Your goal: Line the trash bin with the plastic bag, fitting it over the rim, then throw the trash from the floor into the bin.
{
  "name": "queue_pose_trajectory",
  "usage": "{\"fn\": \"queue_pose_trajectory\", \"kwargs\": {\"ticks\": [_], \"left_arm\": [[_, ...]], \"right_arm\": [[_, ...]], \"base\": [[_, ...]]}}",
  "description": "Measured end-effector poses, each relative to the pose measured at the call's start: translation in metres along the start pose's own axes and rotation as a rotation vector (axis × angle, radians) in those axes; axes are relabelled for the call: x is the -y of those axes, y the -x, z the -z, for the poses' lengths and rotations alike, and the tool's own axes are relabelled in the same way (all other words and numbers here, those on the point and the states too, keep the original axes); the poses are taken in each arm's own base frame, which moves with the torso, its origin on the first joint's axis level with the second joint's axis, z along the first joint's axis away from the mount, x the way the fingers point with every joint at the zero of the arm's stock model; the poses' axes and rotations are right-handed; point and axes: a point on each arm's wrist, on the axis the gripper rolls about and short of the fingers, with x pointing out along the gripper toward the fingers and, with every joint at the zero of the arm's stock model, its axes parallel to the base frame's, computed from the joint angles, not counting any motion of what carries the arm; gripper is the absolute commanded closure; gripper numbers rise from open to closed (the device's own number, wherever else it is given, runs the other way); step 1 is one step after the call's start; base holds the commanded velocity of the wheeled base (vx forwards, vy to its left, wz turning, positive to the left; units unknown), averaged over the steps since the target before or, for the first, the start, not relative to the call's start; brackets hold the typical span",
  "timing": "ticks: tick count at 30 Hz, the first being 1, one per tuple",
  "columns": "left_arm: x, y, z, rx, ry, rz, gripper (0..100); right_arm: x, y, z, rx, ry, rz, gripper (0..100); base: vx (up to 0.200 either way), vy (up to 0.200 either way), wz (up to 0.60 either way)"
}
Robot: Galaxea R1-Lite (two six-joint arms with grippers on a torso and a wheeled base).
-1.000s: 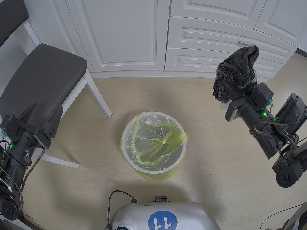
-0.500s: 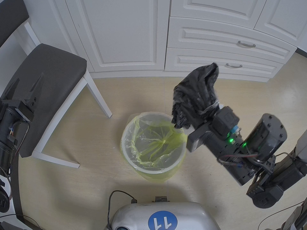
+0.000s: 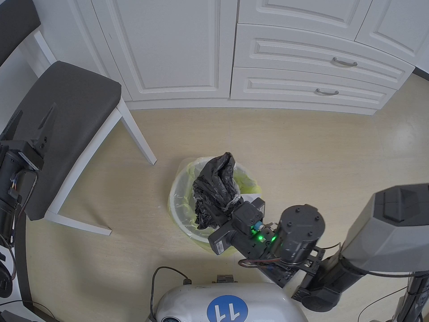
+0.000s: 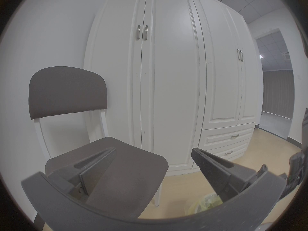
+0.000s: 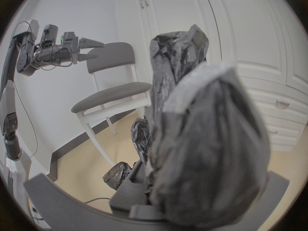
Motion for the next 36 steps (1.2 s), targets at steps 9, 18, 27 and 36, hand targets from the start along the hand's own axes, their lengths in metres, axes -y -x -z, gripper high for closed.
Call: {"fn": "queue_pose_trajectory", "kwargs": {"ticks": [9, 18, 27, 36], "left_arm": [[0.001, 0.0, 0.005, -0.02, -0.009, 0.006, 0], [0.002, 0.0, 0.008, -0.035, -0.024, 0.013, 0], [0.001, 0.002, 0.006, -0.024, -0.038, 0.015, 0], [-0.007, 0.006, 0.003, -0.012, -0.065, 0.005, 0]], "right_arm": [[0.003, -0.048, 0.04, 0.004, -0.106, 0.057, 100], [0.016, -0.076, 0.087, -0.028, -0.145, 0.111, 100], [0.023, -0.069, 0.103, -0.157, -0.243, 0.107, 100], [0.026, -0.074, 0.09, -0.208, -0.441, 0.076, 100]], "base": [[0.0, 0.0, 0.0], [0.0, 0.0, 0.0], [0.0, 0.0, 0.0], [0.0, 0.0, 0.0]]}}
